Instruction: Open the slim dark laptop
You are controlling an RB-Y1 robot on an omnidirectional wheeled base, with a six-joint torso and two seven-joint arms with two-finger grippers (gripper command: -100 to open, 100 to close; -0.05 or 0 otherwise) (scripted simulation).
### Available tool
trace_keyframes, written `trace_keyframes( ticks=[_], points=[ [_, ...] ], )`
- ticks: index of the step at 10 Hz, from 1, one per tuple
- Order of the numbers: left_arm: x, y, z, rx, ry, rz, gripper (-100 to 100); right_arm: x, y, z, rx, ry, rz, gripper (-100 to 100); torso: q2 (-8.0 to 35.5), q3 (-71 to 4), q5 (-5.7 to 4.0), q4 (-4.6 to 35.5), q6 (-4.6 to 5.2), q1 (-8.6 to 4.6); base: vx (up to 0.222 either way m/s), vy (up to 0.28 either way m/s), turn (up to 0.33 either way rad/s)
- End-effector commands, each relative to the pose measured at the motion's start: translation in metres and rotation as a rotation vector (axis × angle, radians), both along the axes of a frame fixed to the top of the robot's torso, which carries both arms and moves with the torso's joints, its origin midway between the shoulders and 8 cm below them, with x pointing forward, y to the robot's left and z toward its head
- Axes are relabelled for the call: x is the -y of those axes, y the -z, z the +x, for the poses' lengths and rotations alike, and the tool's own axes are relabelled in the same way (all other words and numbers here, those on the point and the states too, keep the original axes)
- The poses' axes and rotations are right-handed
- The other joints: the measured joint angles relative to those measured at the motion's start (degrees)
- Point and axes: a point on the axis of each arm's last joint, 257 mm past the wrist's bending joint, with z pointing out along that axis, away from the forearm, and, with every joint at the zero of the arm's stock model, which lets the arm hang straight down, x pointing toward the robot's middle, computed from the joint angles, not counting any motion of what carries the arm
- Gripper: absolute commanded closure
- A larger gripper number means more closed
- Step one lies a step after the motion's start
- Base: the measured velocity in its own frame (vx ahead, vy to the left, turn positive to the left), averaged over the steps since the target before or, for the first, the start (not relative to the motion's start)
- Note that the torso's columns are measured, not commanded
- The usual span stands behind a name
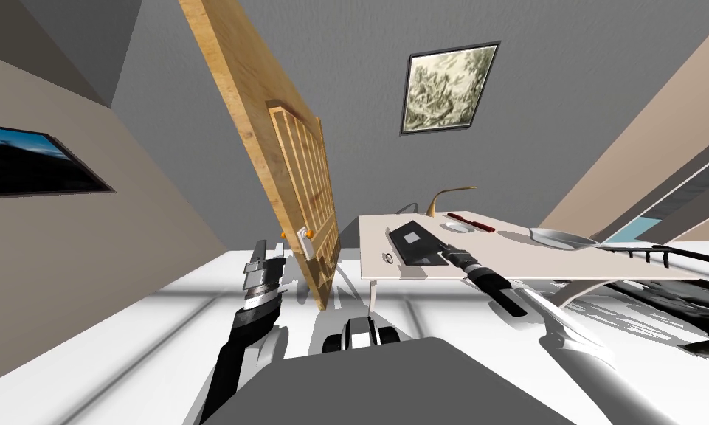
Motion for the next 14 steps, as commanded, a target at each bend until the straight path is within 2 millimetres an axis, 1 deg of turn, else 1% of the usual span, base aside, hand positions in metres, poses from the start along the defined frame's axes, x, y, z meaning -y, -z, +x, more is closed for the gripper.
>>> trace_keyframes(
  ticks=[1, 2, 4, 7, 10, 11, 12, 14],
  points=[
    [0.000, 0.000, 0.000, 0.000, 0.000, 0.000, 0, -0.018, 0.035, 0.004, -0.008, -0.003, 0.137, 100, -0.02, -0.01, 0.04, 0.04, -0.06, 0.06, -0.038, -0.109, 0.028],
    [0.000, 0.000, 0.000, 0.000, 0.000, 0.000, 0, 0.002, 0.013, 0.005, 0.001, 0.013, 0.104, -100, -0.14, -0.08, 0.08, 0.03, -0.07, 0.09, -0.030, -0.020, 0.046],
    [0.000, 0.000, 0.000, 0.000, 0.000, 0.000, 0, 0.012, 0.002, 0.005, 0.001, 0.019, 0.102, -100, 0.10, 0.00, 0.51, 0.32, 0.20, 0.40, -0.021, 0.050, 0.024],
    [0.000, 0.000, 0.000, 0.000, 0.000, 0.000, 0, 0.025, -0.016, 0.006, 0.002, 0.027, 0.101, -100, 0.28, 0.12, 0.40, 0.41, 0.25, -0.05, -0.015, 0.046, 0.022],
    [0.000, 0.000, 0.000, 0.000, 0.000, 0.000, 0, 0.037, -0.034, 0.008, 0.003, 0.035, 0.099, -100, 0.24, 0.09, 0.41, 0.39, 0.25, -0.02, -0.022, 0.028, 0.025],
    [0.000, 0.000, 0.000, 0.000, 0.000, 0.000, 0, 0.034, -0.031, 0.008, 0.003, 0.033, 0.098, -100, 0.23, 0.08, 0.42, 0.39, 0.25, 0.02, -0.009, 0.012, 0.002],
    [0.000, 0.000, 0.000, 0.000, 0.000, 0.000, 0, 0.035, -0.032, 0.008, 0.003, 0.034, 0.100, 0, 0.19, 0.07, 0.41, 0.38, 0.25, -0.01, 0.000, 0.000, 0.000],
    [0.000, 0.000, 0.000, 0.000, 0.000, 0.000, 0, 0.035, -0.032, 0.008, 0.003, 0.034, 0.099, 0, 0.21, 0.07, 0.41, 0.38, 0.25, -0.02, 0.000, 0.000, 0.000]
  ],
)
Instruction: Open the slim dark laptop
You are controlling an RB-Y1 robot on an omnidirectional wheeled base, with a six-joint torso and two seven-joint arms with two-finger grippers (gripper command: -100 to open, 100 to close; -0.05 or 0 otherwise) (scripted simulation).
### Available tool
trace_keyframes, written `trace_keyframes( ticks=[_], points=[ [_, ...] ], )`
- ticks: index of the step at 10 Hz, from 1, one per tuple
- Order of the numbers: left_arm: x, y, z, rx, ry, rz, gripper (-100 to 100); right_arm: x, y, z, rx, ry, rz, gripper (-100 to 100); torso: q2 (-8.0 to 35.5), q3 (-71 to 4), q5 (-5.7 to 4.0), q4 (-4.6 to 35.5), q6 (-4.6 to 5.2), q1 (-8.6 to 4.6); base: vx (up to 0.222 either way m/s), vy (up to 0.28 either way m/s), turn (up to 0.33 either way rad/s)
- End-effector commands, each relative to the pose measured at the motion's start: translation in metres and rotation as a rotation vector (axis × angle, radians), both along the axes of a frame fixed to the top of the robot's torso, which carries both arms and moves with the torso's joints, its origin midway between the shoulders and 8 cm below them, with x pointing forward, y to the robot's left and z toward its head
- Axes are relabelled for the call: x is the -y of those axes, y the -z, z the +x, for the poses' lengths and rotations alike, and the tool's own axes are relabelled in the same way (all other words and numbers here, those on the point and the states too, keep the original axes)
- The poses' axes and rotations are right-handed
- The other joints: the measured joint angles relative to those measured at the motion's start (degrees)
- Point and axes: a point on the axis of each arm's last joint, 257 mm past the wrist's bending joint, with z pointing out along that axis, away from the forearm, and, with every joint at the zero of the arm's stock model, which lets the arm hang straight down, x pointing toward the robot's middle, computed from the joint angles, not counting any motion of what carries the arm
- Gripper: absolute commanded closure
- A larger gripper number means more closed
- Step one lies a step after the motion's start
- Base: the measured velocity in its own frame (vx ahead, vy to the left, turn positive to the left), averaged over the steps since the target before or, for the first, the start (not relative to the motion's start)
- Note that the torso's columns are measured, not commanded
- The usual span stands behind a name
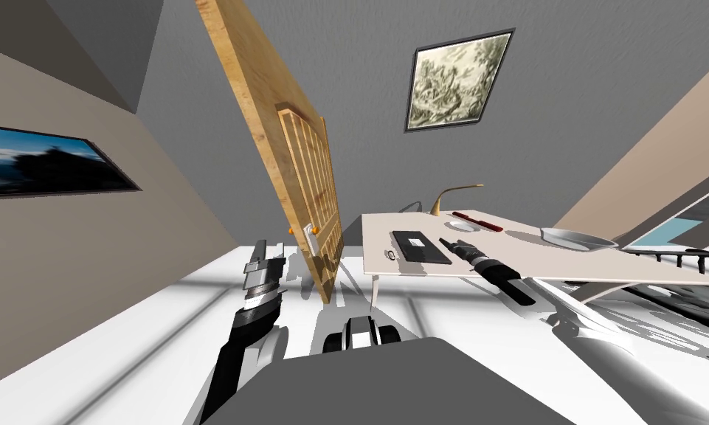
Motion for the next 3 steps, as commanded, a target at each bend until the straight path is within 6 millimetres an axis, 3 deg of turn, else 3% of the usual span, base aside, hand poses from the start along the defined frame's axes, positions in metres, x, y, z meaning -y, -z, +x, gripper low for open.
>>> trace_keyframes(
  ticks=[1, 3],
  points=[
    [0.0000, 0.0000, 0.0000, 0.000, 0.000, 0.000, 0, 0.0000, 0.0000, 0.0000, 0.000, 0.000, 0.000, 0, 0.02, 0.01, 0.01, 0.01, 0.00, 0.02, 0.000, 0.000, 0.000],
    [0.0000, 0.0000, 0.0000, 0.000, 0.000, 0.000, 0, 0.0000, 0.0000, 0.0000, 0.000, 0.000, 0.000, 0, 0.04, 0.02, 0.01, 0.01, 0.00, 0.04, 0.000, 0.000, 0.000]
  ],
)
